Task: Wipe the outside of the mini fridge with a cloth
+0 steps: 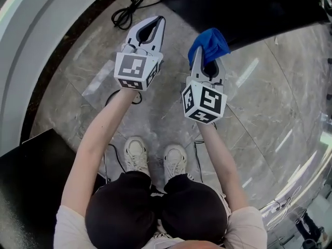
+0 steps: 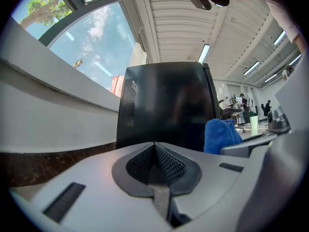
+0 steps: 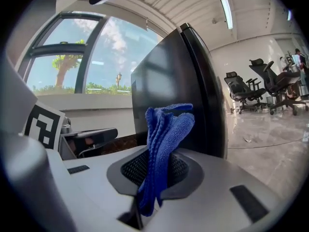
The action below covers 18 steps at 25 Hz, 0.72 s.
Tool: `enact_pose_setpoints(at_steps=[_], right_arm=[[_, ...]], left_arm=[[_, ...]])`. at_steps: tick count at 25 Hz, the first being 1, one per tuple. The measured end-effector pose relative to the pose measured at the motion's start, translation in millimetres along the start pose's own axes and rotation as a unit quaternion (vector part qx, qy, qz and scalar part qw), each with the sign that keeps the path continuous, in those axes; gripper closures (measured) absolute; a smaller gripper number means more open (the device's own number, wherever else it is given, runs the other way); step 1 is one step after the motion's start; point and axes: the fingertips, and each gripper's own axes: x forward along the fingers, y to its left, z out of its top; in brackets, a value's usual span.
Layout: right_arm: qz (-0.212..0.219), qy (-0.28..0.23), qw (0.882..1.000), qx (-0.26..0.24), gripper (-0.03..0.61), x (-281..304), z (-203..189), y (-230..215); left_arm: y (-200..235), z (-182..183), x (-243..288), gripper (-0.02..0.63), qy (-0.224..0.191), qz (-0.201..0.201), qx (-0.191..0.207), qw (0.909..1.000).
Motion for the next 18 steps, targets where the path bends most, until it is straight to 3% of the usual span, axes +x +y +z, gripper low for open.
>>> enact_pose_setpoints(at_steps=[5, 10, 15, 18], right_arm=[[0.015, -0.010, 1.000, -0.004, 0.506, 30.1, 6.9, 21.4], [0.034, -0.002, 0.999, -0.005, 0.506, 54.9, 2.9, 34.4], [0.061, 0.008, 0.997, -0.043, 0.506, 78.3, -12.1, 63.3], [0.080, 0.008, 0.996, -0.049, 0.506, 89.2, 4.1, 86.9]], left_arm=[[15.9, -0.3, -2.2, 0.609, -0.010, 0.011, -0.001, 0.9999], [46.5, -17.5, -5.1, 0.609, -0.006, 0.051, -0.018, 0.9985], [76.4, -34.0, -6.0, 0.609, -0.002, 0.081, -0.040, 0.9959], [95.1, -24.3, -9.3, 0.609, -0.001, 0.092, -0.044, 0.9948]])
